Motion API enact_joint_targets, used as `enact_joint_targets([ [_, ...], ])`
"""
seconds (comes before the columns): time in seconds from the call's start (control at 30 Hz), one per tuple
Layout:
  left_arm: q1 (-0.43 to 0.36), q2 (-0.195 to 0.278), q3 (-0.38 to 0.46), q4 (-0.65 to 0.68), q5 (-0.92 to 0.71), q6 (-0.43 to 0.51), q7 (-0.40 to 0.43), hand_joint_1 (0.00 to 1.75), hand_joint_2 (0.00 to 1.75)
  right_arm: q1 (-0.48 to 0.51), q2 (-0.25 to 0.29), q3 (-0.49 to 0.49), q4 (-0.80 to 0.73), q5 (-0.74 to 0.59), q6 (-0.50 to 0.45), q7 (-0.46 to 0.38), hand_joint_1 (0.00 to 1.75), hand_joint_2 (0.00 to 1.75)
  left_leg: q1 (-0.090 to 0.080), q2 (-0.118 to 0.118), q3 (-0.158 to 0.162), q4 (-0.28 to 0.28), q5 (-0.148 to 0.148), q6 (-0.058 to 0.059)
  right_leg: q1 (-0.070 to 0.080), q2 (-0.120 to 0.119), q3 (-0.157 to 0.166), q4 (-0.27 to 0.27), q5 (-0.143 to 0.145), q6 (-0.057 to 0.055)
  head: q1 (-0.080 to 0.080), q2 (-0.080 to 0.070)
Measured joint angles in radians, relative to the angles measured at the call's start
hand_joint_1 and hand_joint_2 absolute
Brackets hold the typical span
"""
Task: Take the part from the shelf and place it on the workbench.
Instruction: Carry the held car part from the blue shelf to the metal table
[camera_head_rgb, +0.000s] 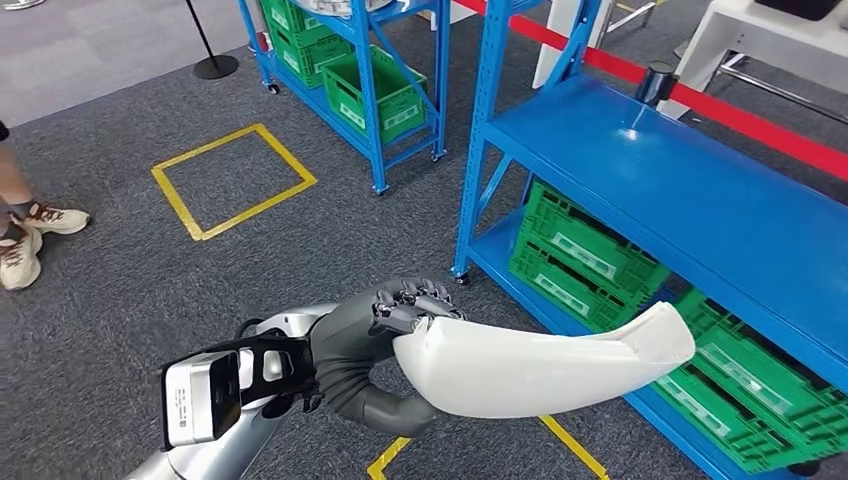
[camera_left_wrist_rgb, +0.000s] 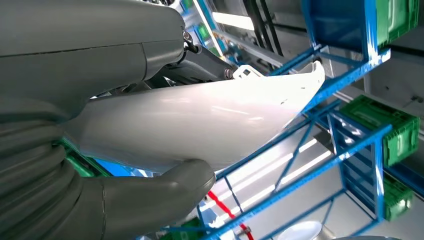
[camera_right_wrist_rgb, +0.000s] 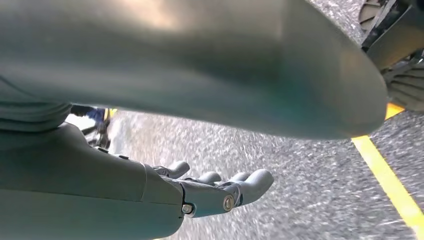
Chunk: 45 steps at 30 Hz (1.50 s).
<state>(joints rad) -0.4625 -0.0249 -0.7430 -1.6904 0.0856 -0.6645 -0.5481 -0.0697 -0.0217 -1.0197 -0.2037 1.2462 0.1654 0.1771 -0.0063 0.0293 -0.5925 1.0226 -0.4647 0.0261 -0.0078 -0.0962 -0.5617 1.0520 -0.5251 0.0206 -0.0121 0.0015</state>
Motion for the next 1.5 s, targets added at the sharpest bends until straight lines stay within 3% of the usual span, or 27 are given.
enact_joint_targets([
  [0.07, 0.002, 0.000, -0.001, -0.003, -0.004, 0.007, -0.001, 1.75, 1.75, 0.002, -0.001, 0.001, 0.000, 0.004, -0.002, 0.000, 0.00, 0.00, 0.005, -0.024, -0.001, -0.004, 0.006, 0.008, -0.006, 0.066, -0.045, 0.101, -0.060, 0.009, 0.004, 0.000],
  [0.13, 0.007, 0.002, -0.001, -0.002, -0.010, 0.013, -0.005, 1.75, 1.75, 0.008, -0.002, 0.002, 0.000, 0.008, -0.003, 0.000, 0.00, 0.00, 0.005, -0.051, -0.006, -0.003, 0.009, 0.011, -0.007, 0.089, -0.107, 0.227, -0.111, 0.013, 0.006, 0.000],
  [0.17, 0.010, 0.004, -0.001, -0.001, -0.014, 0.016, -0.010, 1.75, 1.75, 0.010, -0.002, 0.002, 0.000, 0.009, -0.003, 0.000, 0.00, 0.00, 0.006, -0.065, -0.008, -0.002, 0.010, 0.010, -0.007, 0.090, -0.123, 0.255, -0.112, 0.014, 0.006, 0.000],
  [0.2, 0.013, 0.006, -0.001, 0.001, -0.017, 0.019, -0.016, 1.75, 1.75, 0.011, -0.002, 0.002, 0.000, 0.010, -0.004, -0.001, 0.00, 0.00, 0.006, -0.080, -0.009, 0.001, 0.011, 0.009, -0.008, 0.092, -0.119, 0.243, -0.093, 0.015, 0.006, 0.000],
  [0.23, 0.014, 0.007, -0.001, 0.003, -0.019, 0.021, -0.023, 1.75, 1.75, 0.012, -0.002, 0.002, 0.000, 0.011, -0.005, -0.001, 0.00, 0.00, 0.007, -0.095, -0.010, 0.004, 0.012, 0.007, -0.011, 0.098, -0.096, 0.193, -0.059, 0.015, 0.006, 0.000],
  [0.3, 0.015, 0.009, -0.001, 0.008, -0.022, 0.025, -0.036, 1.75, 1.75, 0.011, -0.003, 0.002, 0.000, 0.011, -0.007, -0.001, 0.00, 0.00, 0.008, -0.121, -0.014, 0.012, 0.011, -0.002, -0.017, 0.135, -0.031, 0.057, 0.002, 0.016, 0.007, 0.000],
  [0.37, 0.016, 0.009, -0.001, 0.013, -0.024, 0.027, -0.045, 1.75, 1.75, 0.011, -0.004, 0.002, 0.000, 0.012, -0.008, 0.002, 0.00, 0.00, 0.008, -0.143, -0.020, 0.015, 0.014, -0.016, -0.016, 0.159, -0.001, -0.010, 0.018, 0.011, 0.007, 0.000],
  [0.43, 0.018, 0.012, -0.001, 0.019, -0.027, 0.028, -0.051, 1.75, 1.75, 0.010, -0.004, 0.003, 0.000, 0.014, -0.005, 0.007, 0.00, 0.00, 0.010, -0.160, -0.027, 0.010, 0.020, -0.031, -0.013, 0.143, -0.002, -0.014, 0.020, -0.002, 0.007, 0.000],
  [0.5, 0.019, 0.015, -0.001, 0.024, -0.029, 0.029, -0.056, 1.75, 1.75, 0.008, -0.005, 0.006, 0.000, 0.017, 0.000, 0.017, 0.00, 0.00, 0.010, -0.132, -0.038, 0.025, 0.010, -0.040, -0.014, 0.122, -0.001, -0.020, 0.027, -0.018, 0.004, 0.000],
  [0.6, 0.019, 0.018, -0.001, 0.035, -0.031, 0.027, -0.059, 1.75, 1.75, 0.010, -0.005, 0.008, 0.000, 0.017, 0.004, 0.034, 0.00, 0.00, 0.008, -0.052, -0.110, 0.182, -0.083, -0.048, -0.008, 0.084, -0.003, -0.024, 0.030, -0.034, -0.003, 0.000],
  [0.67, 0.020, 0.019, -0.001, 0.048, -0.033, 0.025, -0.060, 1.75, 1.75, 0.014, -0.005, 0.008, 0.000, 0.016, 0.004, 0.040, 0.00, 0.00, 0.009, -0.041, -0.155, 0.288, -0.125, -0.051, -0.005, 0.055, -0.004, -0.023, 0.029, -0.035, -0.003, 0.000],
  [0.7, 0.019, 0.020, -0.001, 0.054, -0.035, 0.023, -0.060, 1.75, 1.75, 0.013, -0.006, 0.008, 0.000, 0.015, 0.004, 0.039, 0.00, 0.00, 0.010, -0.038, -0.153, 0.292, -0.118, -0.051, -0.004, 0.041, -0.004, -0.023, 0.029, -0.035, -0.003, 0.000],
  [0.73, 0.019, 0.020, -0.001, 0.060, -0.037, 0.021, -0.060, 1.75, 1.75, 0.012, -0.006, 0.008, 0.000, 0.013, 0.004, 0.037, 0.00, 0.00, 0.009, -0.033, -0.129, 0.254, -0.094, -0.050, -0.003, 0.029, -0.004, -0.023, 0.028, -0.035, -0.004, 0.000],
  [0.8, 0.013, 0.020, -0.001, 0.070, -0.040, 0.018, -0.060, 1.75, 1.75, 0.008, -0.005, 0.008, 0.000, 0.011, 0.004, 0.034, 0.00, 0.00, 0.005, 0.004, -0.049, 0.113, -0.039, -0.042, 0.000, 0.006, 0.000, -0.021, 0.025, -0.031, -0.003, 0.000],
  [0.87, 0.006, 0.019, -0.001, 0.076, -0.041, 0.017, -0.061, 1.75, 1.75, 0.006, -0.005, 0.008, 0.000, 0.011, 0.004, 0.033, 0.00, 0.00, -0.001, 0.030, -0.001, 0.023, -0.014, -0.030, 0.004, -0.011, 0.002, -0.019, 0.021, -0.021, -0.002, 0.000],
  [0.93, 0.003, 0.018, -0.001, 0.082, -0.041, 0.017, -0.061, 1.75, 1.75, 0.002, -0.005, 0.008, 0.000, 0.011, 0.004, 0.032, 0.00, 0.00, -0.005, 0.016, 0.000, 0.011, -0.011, -0.019, 0.005, -0.029, 0.006, -0.021, 0.020, -0.010, -0.002, 0.000],
  [0.97, 0.002, 0.018, -0.001, 0.084, -0.042, 0.016, -0.062, 1.75, 1.75, 0.000, -0.005, 0.008, 0.000, 0.011, 0.004, 0.030, 0.00, 0.00, -0.004, 0.005, 0.001, 0.007, -0.008, -0.013, 0.002, -0.026, 0.008, -0.020, 0.018, -0.004, -0.002, 0.000],
  [1.03, -0.005, 0.016, -0.001, 0.088, -0.048, 0.016, -0.066, 1.75, 1.75, -0.003, -0.004, 0.008, 0.000, 0.009, 0.004, 0.021, 0.00, 0.00, 0.001, -0.016, 0.003, -0.002, 0.001, -0.002, -0.005, 0.022, -0.006, 0.017, -0.009, 0.007, 0.000, 0.000],
  [1.1, -0.013, 0.013, -0.001, 0.095, -0.060, 0.011, -0.077, 1.75, 1.75, 0.000, -0.003, 0.008, 0.000, 0.004, 0.004, 0.008, 0.00, 0.00, 0.005, -0.037, 0.002, -0.005, 0.006, 0.005, -0.009, 0.077, -0.060, 0.128, -0.068, 0.014, 0.004, 0.000],
  [1.17, -0.015, 0.011, -0.002, 0.104, -0.072, -0.001, -0.087, 1.75, 1.75, 0.003, 0.000, 0.008, 0.000, -0.003, 0.003, 0.001, 0.00, 0.00, 0.005, -0.064, -0.001, -0.002, 0.007, 0.006, -0.010, 0.089, -0.119, 0.238, -0.102, 0.017, 0.006, 0.000],
  [1.2, -0.015, 0.010, -0.002, 0.108, -0.076, -0.007, -0.090, 1.75, 1.75, 0.003, 0.003, 0.008, 0.000, -0.007, 0.002, 0.000, 0.00, 0.00, 0.005, -0.078, -0.002, 0.000, 0.007, 0.006, -0.010, 0.090, -0.129, 0.249, -0.092, 0.018, 0.006, 0.000],
  [1.27, -0.017, 0.007, -0.002, 0.111, -0.082, -0.017, -0.091, 1.75, 1.75, 0.002, 0.011, 0.008, 0.000, -0.012, -0.002, 0.001, 0.00, 0.00, 0.007, -0.106, -0.003, 0.007, 0.006, 0.003, -0.013, 0.103, -0.093, 0.161, -0.025, 0.017, 0.006, 0.000],
  [1.3, -0.018, 0.005, -0.003, 0.111, -0.083, -0.021, -0.090, 1.75, 1.75, 0.002, 0.014, 0.008, 0.000, -0.013, -0.004, 0.001, 0.00, 0.00, 0.008, -0.118, -0.004, 0.010, 0.005, -0.001, -0.017, 0.127, -0.062, 0.093, 0.004, 0.017, 0.006, 0.000],
  [1.37, -0.019, 0.002, -0.004, 0.111, -0.083, -0.028, -0.084, 1.75, 1.75, 0.002, 0.020, 0.008, 0.000, -0.013, -0.011, -0.002, 0.00, 0.00, 0.008, -0.141, -0.011, 0.015, 0.005, -0.014, -0.019, 0.162, -0.022, 0.003, 0.032, 0.013, 0.006, 0.000],
  [1.4, -0.018, 0.002, -0.004, 0.110, -0.083, -0.029, -0.081, 1.75, 1.75, 0.002, 0.022, 0.008, 0.000, -0.013, -0.015, -0.005, 0.00, 0.00, 0.008, -0.151, -0.014, 0.014, 0.007, -0.022, -0.017, 0.168, -0.019, -0.008, 0.030, 0.008, 0.006, 0.000],
  [1.47, -0.015, 0.005, -0.005, 0.109, -0.083, -0.028, -0.078, 1.75, 1.75, 0.002, 0.023, 0.007, 0.000, -0.014, -0.020, -0.015, 0.00, 0.00, 0.011, -0.166, -0.022, 0.010, 0.013, -0.037, -0.014, 0.146, -0.019, -0.013, 0.036, -0.006, 0.006, 0.000],
  [1.5, -0.012, 0.008, -0.005, 0.108, -0.084, -0.026, -0.078, 1.75, 1.75, 0.002, 0.023, 0.007, 0.000, -0.015, -0.021, -0.018, 0.00, 0.00, 0.010, -0.154, -0.026, 0.015, 0.008, -0.041, -0.014, 0.135, -0.018, -0.017, 0.039, -0.014, 0.005, 0.000],
])
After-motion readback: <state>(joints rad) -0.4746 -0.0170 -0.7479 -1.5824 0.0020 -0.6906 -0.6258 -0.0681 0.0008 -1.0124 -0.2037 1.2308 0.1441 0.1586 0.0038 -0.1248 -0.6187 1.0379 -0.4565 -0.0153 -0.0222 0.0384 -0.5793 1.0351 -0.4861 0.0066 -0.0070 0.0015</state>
